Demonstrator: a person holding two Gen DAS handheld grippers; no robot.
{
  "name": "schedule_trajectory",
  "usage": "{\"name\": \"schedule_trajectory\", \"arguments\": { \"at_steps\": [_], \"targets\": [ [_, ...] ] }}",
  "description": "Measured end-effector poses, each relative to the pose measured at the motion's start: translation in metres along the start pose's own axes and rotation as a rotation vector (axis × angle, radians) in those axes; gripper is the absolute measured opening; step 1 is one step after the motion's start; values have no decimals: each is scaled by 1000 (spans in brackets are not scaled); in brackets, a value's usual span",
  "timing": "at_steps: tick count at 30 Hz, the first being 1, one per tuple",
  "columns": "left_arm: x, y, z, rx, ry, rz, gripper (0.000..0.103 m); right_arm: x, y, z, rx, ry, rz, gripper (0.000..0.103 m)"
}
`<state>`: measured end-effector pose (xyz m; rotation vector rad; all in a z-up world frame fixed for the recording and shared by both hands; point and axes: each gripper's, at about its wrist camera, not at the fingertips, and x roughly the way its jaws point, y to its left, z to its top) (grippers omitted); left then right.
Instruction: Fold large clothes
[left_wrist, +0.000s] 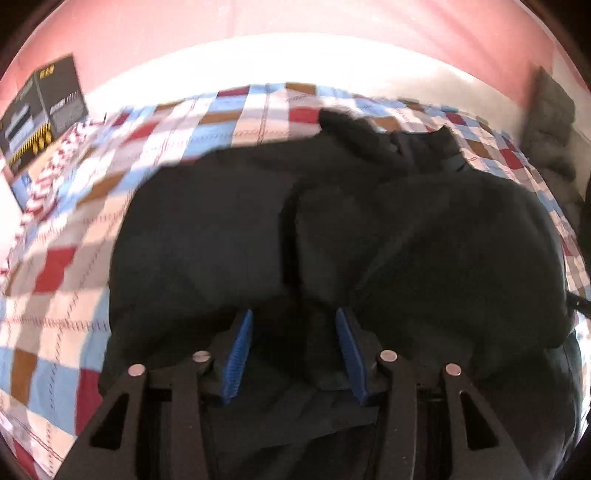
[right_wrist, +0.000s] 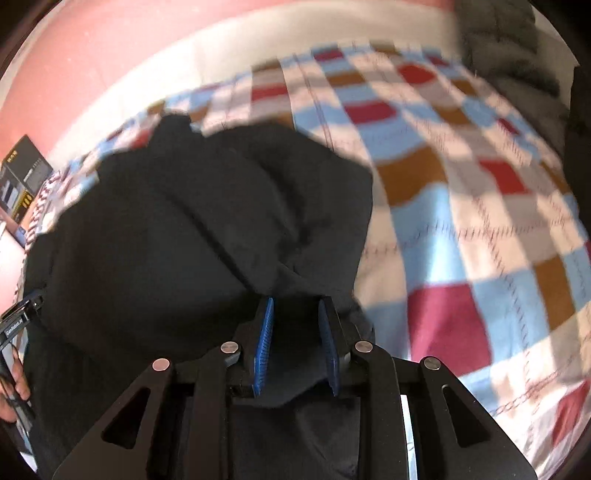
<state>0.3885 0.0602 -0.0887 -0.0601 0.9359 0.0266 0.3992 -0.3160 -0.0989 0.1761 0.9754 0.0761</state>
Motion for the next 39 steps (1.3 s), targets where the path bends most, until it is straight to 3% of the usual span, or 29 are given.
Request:
{"name": "schedule_trajectory", "arguments": {
  "at_steps": [8, 12, 22, 29, 39],
  "targets": [
    [-65, 4, -17, -20, -54, -3, 47, -66, 17, -17, -26, -73, 23, 28],
    [-107, 8, -42, -29, -85, -24, 47, -105, 34, -46, -62, -108, 52, 43],
    [-187, 5, -115, -17, -97, -45, 47, -182, 67, -132, -118, -138, 73, 50],
    [-228, 0, -165, 6, -81, -60, 47, -217, 81, -178, -155, -144, 68, 52],
    [-269, -3, -205, -3, -81, -83, 48, -252, 102, -220, -208, -164, 47, 52]
  ]
}}
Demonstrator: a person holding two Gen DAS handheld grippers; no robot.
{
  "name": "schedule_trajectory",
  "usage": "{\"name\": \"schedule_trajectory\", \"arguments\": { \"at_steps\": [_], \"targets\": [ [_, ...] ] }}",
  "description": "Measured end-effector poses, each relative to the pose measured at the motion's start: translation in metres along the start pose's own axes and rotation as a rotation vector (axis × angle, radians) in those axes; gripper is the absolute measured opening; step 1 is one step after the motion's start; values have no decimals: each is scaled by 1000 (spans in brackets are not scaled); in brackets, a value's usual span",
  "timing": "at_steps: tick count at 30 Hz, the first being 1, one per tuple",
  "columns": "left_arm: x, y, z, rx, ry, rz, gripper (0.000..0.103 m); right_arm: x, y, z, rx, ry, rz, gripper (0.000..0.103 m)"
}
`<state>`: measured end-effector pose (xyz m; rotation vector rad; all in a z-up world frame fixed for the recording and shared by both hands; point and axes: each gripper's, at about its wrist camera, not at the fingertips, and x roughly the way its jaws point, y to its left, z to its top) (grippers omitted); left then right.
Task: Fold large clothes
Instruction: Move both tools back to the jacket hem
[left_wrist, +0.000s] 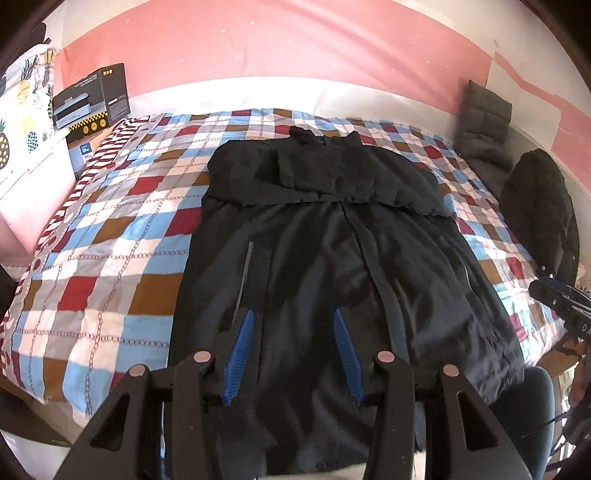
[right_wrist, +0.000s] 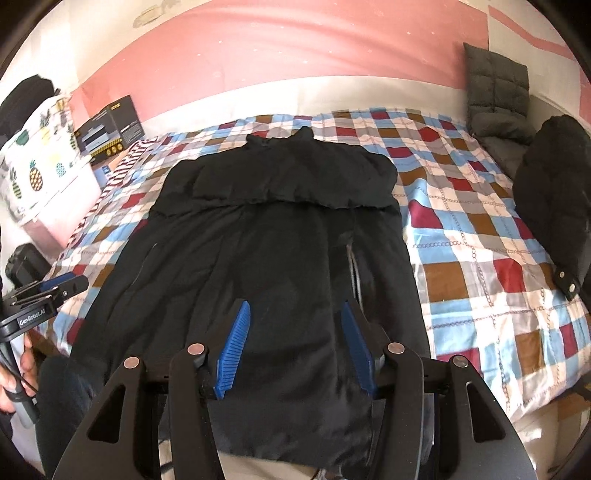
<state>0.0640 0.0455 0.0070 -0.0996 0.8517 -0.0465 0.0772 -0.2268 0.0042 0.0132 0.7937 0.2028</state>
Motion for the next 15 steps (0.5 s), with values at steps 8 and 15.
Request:
{"name": "schedule_trajectory", "arguments": {
  "at_steps": [8, 15],
  "targets": [
    [-14, -7, -19, 11, 9, -7, 48, -13, 11, -27, -26, 16, 5, 53],
    [-20, -9, -27, 18, 13, -6, 48, -17, 9, -40, -19, 28, -2, 53]
  ]
}}
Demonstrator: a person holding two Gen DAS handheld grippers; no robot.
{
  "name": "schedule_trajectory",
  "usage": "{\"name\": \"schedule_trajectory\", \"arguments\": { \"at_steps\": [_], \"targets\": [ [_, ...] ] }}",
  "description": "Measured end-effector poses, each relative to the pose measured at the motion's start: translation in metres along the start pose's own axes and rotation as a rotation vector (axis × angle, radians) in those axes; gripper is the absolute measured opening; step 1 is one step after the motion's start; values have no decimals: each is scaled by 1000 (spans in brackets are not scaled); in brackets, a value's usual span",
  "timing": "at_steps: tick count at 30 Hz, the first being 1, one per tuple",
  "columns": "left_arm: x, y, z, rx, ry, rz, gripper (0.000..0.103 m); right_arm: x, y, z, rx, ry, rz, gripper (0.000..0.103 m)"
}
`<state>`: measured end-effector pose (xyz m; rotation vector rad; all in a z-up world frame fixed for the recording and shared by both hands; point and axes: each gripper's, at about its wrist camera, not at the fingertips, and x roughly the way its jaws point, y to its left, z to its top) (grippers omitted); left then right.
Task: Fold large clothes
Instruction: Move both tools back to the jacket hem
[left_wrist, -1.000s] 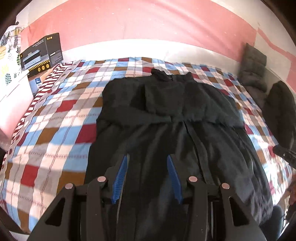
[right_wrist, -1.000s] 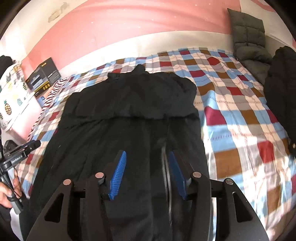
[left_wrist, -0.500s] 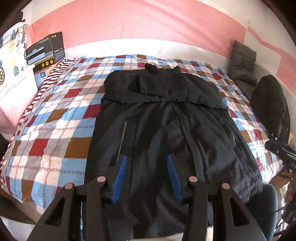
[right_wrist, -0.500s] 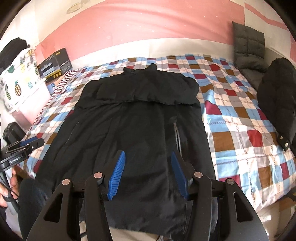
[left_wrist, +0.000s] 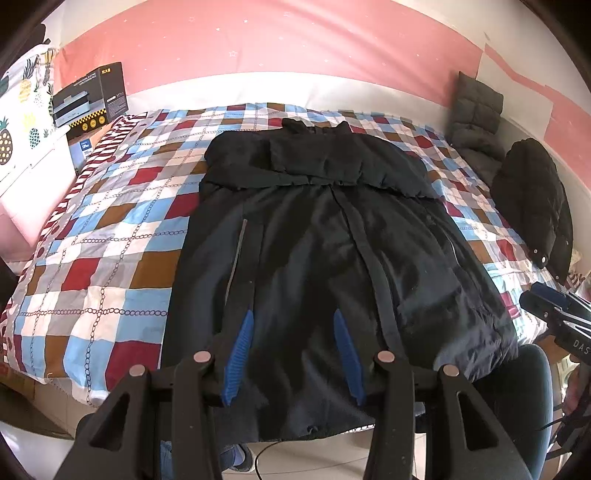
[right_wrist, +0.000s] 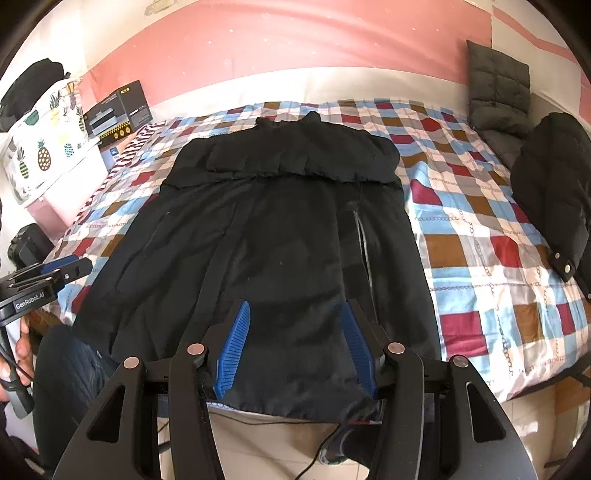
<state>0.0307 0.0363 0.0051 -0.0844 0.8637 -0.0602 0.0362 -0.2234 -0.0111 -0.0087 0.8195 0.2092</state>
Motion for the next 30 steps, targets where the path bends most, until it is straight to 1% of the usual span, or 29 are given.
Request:
{"name": "schedule_trajectory", "arguments": {
  "at_steps": [18, 30],
  "targets": [
    [-10, -13, -10, 28, -1, 3, 49, -5, 1, -15, 4, 10, 13, 55],
    [-9, -12, -14, 26, 7, 4, 49, -3, 4, -18, 0, 15, 14, 55]
  ]
}}
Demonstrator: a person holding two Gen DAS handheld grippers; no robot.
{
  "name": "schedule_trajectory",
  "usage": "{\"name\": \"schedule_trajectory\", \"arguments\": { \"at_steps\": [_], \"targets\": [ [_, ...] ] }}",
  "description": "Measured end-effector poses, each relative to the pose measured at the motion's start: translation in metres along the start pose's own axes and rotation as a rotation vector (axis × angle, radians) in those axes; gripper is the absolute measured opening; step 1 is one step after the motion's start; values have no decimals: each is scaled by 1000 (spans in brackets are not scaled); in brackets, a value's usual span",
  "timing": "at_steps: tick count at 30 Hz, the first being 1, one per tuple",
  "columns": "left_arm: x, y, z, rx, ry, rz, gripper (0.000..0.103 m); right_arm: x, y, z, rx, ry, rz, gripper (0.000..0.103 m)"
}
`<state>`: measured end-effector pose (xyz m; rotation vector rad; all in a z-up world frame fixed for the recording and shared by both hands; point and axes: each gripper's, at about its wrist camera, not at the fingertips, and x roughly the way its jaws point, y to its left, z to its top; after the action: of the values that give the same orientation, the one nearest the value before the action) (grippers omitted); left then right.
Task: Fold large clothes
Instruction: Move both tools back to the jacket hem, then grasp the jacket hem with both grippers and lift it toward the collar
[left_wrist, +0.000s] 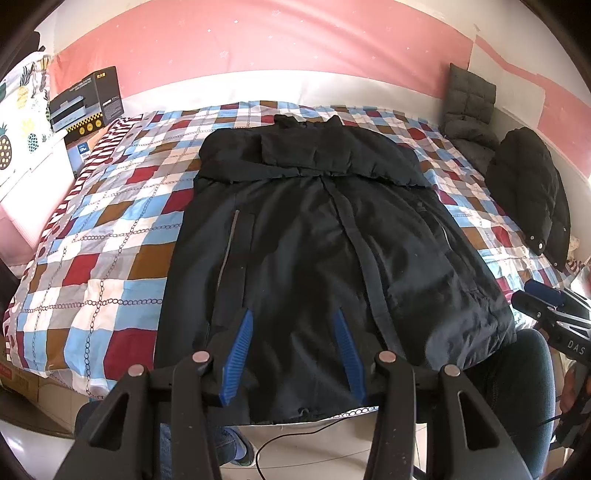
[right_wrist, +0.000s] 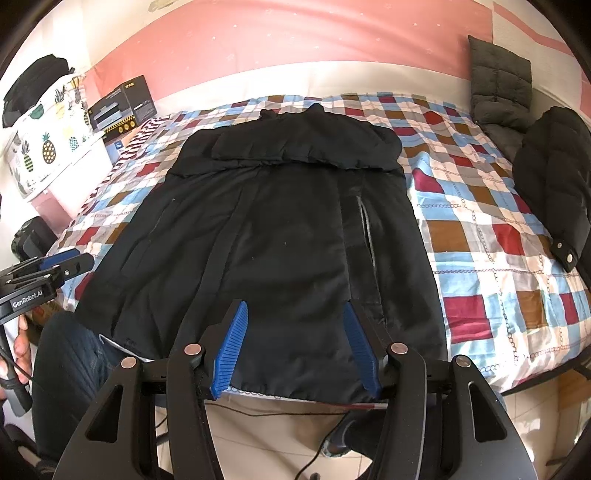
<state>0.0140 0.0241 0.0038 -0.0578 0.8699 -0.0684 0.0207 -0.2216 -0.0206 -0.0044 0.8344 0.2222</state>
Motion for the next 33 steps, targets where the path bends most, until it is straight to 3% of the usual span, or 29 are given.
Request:
{"name": "schedule_trajectory", "arguments": {
  "at_steps": [5, 9, 12, 21, 30, 33],
  "targets": [
    [6, 7, -2, -14, 11, 7, 49, 3, -2, -2, 3, 7, -1, 56],
    [12, 18, -3, -28, 17, 28, 49, 6, -10, -2, 17, 11, -6, 62],
    [18, 28, -3, -40, 15, 47, 55, 10, -18, -2, 30, 19, -14, 62],
    [47, 67, -9, -93, 56, 108, 57, 32, -63, -6, 100, 71, -75, 63],
    [88, 118, -22, -185, 158, 153, 60, 67, -121, -15, 185, 157, -109, 70],
    [102, 132, -29, -248, 210, 110, 63, 83, -141, -20, 244, 205, -86, 70]
  ]
}}
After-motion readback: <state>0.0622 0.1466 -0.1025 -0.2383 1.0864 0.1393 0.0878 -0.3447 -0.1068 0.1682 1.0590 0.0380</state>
